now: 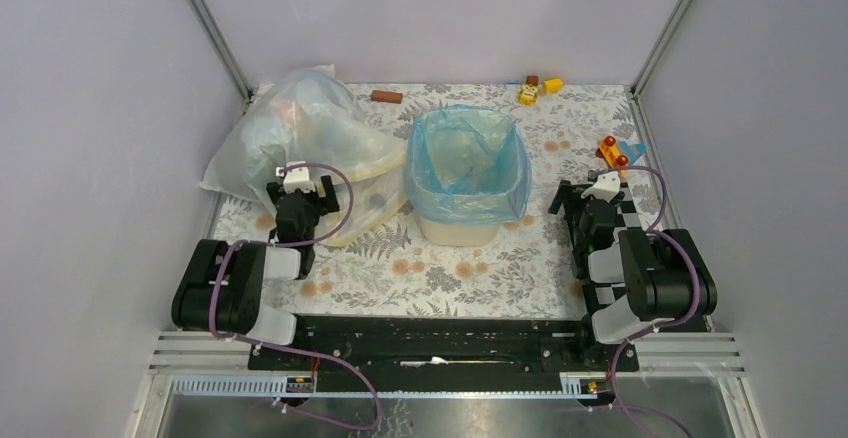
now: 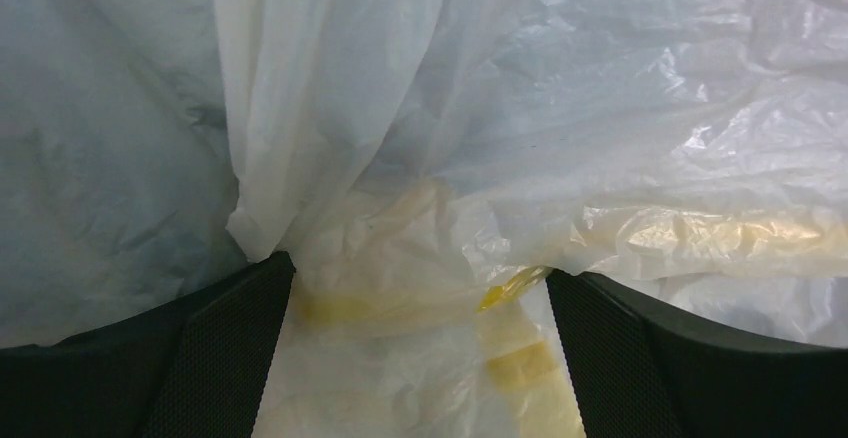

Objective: Put the trash bags into the trash bin

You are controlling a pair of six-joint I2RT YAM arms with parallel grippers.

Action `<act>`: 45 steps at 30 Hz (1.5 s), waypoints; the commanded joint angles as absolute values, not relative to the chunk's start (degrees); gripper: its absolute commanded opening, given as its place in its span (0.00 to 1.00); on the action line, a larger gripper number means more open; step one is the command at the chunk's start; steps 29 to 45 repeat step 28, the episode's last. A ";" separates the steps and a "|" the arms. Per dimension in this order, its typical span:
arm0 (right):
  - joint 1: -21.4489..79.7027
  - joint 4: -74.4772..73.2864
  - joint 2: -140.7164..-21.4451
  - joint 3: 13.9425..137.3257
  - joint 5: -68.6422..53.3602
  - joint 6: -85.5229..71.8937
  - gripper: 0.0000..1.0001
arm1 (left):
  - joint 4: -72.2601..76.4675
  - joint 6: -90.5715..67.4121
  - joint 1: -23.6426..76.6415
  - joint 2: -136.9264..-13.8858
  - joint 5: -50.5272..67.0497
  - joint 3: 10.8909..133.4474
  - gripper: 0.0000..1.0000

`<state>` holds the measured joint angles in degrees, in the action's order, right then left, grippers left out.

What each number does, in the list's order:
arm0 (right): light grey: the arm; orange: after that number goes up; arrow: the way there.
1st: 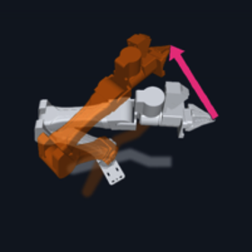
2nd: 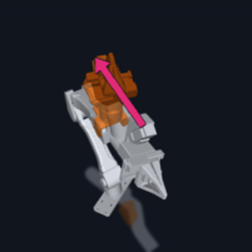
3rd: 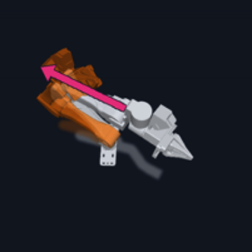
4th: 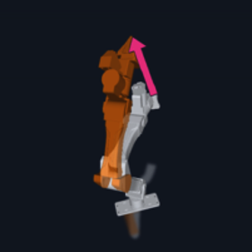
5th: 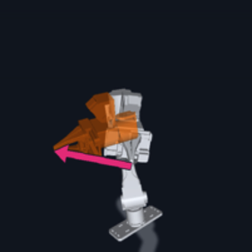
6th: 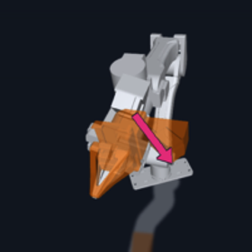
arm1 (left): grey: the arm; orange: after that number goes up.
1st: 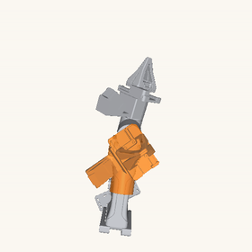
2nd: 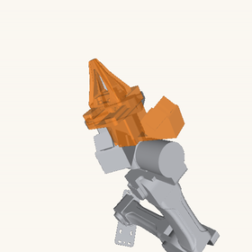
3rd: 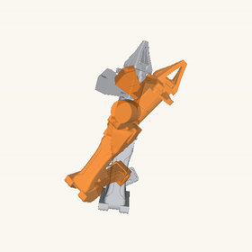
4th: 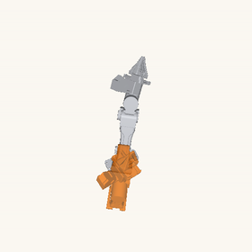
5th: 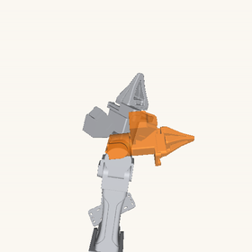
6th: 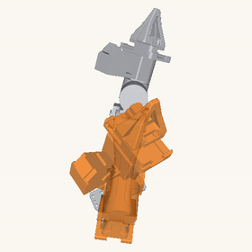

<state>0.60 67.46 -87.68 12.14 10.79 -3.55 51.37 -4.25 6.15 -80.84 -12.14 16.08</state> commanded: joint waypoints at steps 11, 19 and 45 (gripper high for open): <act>0.35 68.90 -88.48 14.46 9.90 -3.24 1.00 | 66.63 -3.26 3.25 -86.80 -5.52 14.72 0.99; 0.35 68.85 -88.50 14.48 9.92 -3.34 1.00 | 67.32 -3.25 3.25 -87.01 -5.58 14.59 0.99; 0.35 68.91 -88.51 14.50 9.89 -3.27 1.00 | 67.26 -3.25 3.25 -87.10 -5.52 14.60 0.99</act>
